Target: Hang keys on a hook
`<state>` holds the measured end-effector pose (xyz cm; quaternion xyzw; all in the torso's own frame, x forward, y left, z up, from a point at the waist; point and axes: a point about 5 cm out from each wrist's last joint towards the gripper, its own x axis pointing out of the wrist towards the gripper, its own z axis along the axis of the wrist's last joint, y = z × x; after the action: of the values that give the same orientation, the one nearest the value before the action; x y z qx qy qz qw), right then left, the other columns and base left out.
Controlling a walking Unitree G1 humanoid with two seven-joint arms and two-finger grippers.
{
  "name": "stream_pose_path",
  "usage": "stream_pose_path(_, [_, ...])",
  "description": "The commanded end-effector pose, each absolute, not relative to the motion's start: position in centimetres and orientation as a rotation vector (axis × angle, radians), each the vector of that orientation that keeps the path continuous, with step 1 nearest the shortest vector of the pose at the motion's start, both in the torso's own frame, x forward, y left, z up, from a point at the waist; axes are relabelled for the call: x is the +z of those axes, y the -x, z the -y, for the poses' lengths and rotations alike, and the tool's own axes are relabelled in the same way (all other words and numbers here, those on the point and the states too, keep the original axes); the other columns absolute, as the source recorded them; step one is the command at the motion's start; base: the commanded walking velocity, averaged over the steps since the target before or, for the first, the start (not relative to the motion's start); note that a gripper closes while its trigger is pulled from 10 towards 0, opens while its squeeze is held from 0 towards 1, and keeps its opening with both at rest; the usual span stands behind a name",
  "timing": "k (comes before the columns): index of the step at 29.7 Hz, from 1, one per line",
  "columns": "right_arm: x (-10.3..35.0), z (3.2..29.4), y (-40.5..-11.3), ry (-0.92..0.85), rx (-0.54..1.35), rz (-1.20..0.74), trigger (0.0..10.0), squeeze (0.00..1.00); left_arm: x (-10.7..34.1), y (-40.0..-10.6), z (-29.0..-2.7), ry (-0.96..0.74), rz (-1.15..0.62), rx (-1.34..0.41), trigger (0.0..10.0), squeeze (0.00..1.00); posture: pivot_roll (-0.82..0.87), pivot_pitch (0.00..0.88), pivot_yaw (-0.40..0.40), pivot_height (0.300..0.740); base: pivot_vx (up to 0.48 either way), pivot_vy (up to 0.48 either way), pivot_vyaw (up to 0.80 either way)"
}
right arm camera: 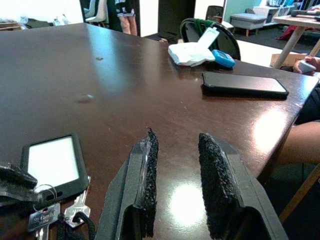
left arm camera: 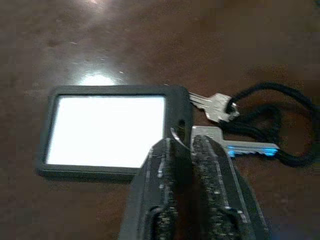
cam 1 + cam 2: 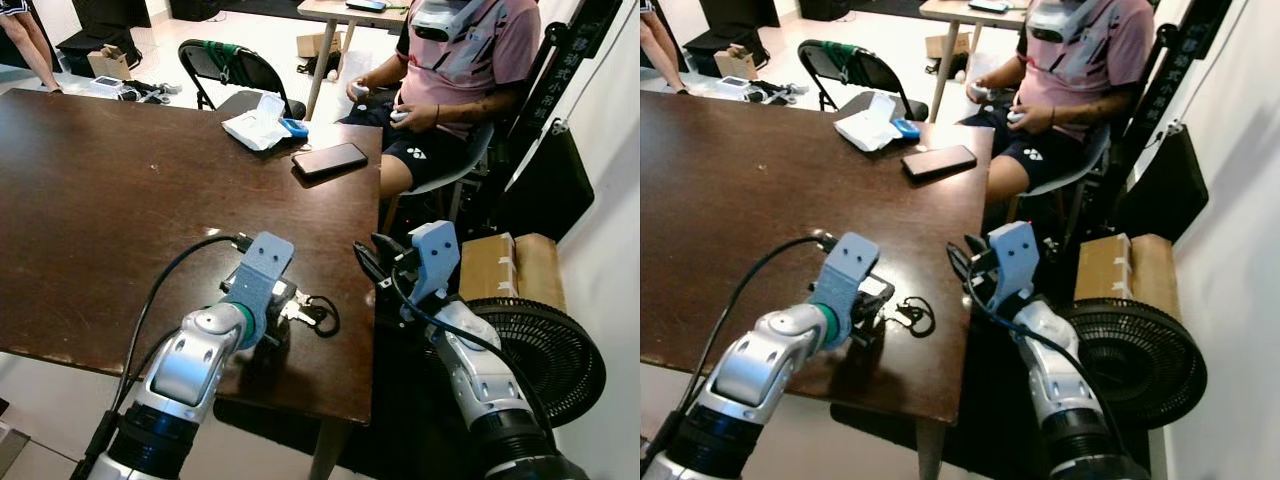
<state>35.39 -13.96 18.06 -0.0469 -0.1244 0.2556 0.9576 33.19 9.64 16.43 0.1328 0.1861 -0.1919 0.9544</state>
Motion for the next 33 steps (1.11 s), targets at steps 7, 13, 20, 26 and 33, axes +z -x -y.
stream_pose_path(7, [17.5,14.1,-35.2,0.096,0.520,0.236,10.0,0.00,16.1,-33.0,-9.3,-0.255,-0.390,-0.405,10.0,1.00,0.10,0.130,0.104,0.740,0.000,0.000,0.00])
stream_pose_path(13, [17.4,14.0,-35.2,0.097,0.522,0.234,10.0,0.00,15.9,-32.8,-8.8,-0.253,-0.414,-0.410,10.0,0.00,0.10,0.123,0.105,0.740,0.000,0.000,0.00])
stream_pose_path(20, [17.5,13.9,-35.3,0.098,0.525,0.235,10.0,0.00,15.7,-33.4,-8.8,-0.245,-0.416,-0.389,10.0,0.00,0.10,0.120,0.104,0.740,0.000,0.000,0.00])
stream_pose_path(26, [17.4,14.0,-35.2,0.098,0.520,0.236,10.0,0.00,15.7,-33.8,-8.3,-0.255,-0.415,-0.403,10.0,0.00,0.10,0.121,0.108,0.740,0.000,0.000,0.00])
stream_pose_path(33, [17.4,14.0,-35.1,0.097,0.520,0.234,10.0,0.00,15.6,-34.1,-8.1,-0.263,-0.417,-0.402,6.2,0.00,0.10,0.129,0.111,0.740,0.000,0.000,0.00])
